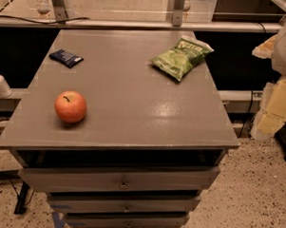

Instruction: Move green jalapeno chip bag near apple

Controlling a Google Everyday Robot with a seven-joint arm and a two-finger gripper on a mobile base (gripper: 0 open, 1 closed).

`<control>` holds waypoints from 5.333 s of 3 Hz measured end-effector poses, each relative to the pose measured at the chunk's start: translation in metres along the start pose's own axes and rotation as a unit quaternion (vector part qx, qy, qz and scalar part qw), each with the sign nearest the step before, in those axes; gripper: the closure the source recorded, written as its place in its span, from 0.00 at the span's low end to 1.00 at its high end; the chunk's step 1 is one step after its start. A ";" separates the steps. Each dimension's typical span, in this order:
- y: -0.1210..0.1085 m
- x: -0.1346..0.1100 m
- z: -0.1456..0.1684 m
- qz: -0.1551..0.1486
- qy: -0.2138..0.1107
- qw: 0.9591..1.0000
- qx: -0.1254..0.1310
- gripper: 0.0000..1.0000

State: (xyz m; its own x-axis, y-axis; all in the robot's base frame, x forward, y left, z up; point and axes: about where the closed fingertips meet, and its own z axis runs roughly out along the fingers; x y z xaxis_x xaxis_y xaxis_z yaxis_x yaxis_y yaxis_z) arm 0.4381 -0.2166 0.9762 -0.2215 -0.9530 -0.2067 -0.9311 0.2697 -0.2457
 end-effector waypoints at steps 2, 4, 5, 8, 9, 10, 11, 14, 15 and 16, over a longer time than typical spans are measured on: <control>-0.003 -0.003 0.003 0.003 -0.016 1.000 0.002 0.00; -0.068 -0.050 0.042 0.054 -0.142 0.988 0.042 0.00; -0.119 -0.077 0.068 0.089 -0.198 0.973 0.080 0.00; -0.143 -0.083 0.077 0.130 -0.227 0.959 0.111 0.00; -0.174 -0.089 0.105 0.188 -0.258 0.940 0.117 0.00; -0.198 -0.098 0.134 0.244 -0.281 0.923 0.102 0.00; -0.210 -0.104 0.168 0.283 -0.291 0.910 0.084 0.00; -0.238 -0.107 0.226 0.321 -0.308 0.894 0.059 0.40; -0.240 -0.104 0.231 0.326 -0.306 0.893 0.057 0.63; -0.238 -0.098 0.225 0.331 -0.306 0.890 0.061 0.86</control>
Offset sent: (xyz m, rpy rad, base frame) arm 0.0095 0.0052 -0.0085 0.0714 -0.0038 0.0028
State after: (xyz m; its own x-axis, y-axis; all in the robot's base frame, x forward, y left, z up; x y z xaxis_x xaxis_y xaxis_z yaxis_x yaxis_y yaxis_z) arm 0.7470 -0.1561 0.8416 -0.4761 -0.3357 -0.8128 -0.6076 0.7937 0.0281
